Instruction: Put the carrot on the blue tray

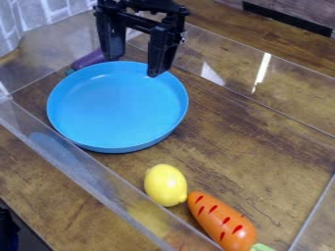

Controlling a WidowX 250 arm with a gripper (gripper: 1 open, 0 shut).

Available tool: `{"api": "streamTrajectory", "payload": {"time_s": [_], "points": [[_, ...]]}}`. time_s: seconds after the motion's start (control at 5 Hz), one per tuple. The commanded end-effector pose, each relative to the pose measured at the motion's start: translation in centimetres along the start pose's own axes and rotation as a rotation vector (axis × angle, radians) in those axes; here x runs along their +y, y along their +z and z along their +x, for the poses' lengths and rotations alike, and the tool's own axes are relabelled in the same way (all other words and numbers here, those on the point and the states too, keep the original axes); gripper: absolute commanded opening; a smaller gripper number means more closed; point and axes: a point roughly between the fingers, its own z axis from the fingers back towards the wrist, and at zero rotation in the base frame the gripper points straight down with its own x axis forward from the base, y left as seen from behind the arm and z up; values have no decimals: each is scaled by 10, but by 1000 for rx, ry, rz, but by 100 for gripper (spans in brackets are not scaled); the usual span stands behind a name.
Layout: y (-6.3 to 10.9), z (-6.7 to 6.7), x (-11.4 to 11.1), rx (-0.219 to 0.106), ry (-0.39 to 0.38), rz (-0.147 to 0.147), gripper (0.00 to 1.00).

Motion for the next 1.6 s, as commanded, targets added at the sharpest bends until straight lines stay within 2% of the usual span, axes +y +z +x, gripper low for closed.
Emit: {"api": "streamTrajectory", "payload": {"time_s": [0.0,0.2,0.4,0.6,0.8,1.0,1.2,1.4], "points": [[-5,1,-5,12,1,0,100],[-17,-2,-15,20,-32,3,100],[-30,-13,-38,14,-69,-2,100],[-52,-26,-64,0,-106,1,100],[-70,-29,-80,-14,-114,22,100],[-86,-28,-95,-21,-114,29,100],[-102,-28,-101,-17,-112,32,100],[-111,-27,-108,-3,-114,26,0]]}}
